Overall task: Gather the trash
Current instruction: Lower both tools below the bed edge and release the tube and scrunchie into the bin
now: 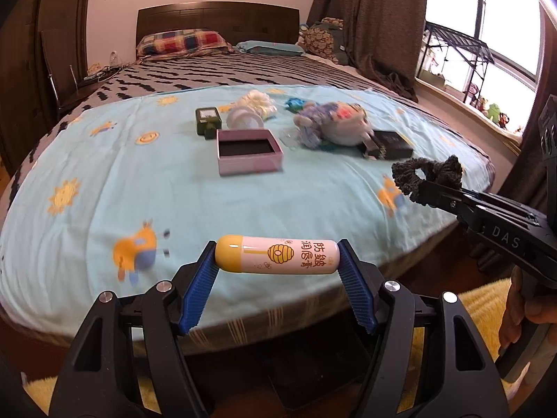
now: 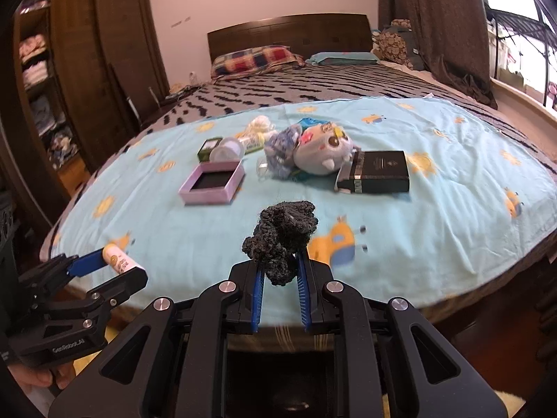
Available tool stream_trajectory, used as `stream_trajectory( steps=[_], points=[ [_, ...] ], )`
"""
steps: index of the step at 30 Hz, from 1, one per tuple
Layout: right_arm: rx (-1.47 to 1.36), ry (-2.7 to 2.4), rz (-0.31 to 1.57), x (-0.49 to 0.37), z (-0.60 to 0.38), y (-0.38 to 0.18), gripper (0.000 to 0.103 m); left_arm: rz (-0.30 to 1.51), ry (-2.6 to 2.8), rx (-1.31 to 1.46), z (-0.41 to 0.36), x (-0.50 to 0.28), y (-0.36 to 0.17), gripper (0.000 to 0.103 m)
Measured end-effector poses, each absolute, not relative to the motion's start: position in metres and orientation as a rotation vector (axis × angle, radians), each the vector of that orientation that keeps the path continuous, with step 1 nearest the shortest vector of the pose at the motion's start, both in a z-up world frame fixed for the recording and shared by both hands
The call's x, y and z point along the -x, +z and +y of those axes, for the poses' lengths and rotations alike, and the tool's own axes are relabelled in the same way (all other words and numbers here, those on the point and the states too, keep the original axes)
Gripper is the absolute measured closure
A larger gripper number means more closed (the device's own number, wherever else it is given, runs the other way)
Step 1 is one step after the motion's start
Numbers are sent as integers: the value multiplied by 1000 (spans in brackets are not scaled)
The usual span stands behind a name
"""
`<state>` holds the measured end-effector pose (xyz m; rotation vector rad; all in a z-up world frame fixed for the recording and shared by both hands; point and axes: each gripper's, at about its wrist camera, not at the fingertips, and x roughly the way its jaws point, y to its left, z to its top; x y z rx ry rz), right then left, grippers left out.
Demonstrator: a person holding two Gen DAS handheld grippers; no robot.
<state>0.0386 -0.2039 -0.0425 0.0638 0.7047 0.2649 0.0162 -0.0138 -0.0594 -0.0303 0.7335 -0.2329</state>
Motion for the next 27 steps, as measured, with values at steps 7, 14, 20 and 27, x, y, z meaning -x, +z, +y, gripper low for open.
stream_trajectory(
  steps=[7, 14, 20, 27],
  points=[
    [-40, 272, 781, -13, -205, -72, 85, 787, -265, 48, -19, 9, -85, 38],
    [-53, 259, 910, -8, -203, -122, 84, 925, -321, 78, -30, 12, -141, 38],
    [-78, 246, 1008, -13, -204, -160, 85, 1006, -322, 86, -34, 5, -177, 38],
    [-102, 254, 1116, -21, -201, -203, 85, 1109, -352, 37, -50, -2, -225, 38]
  ],
)
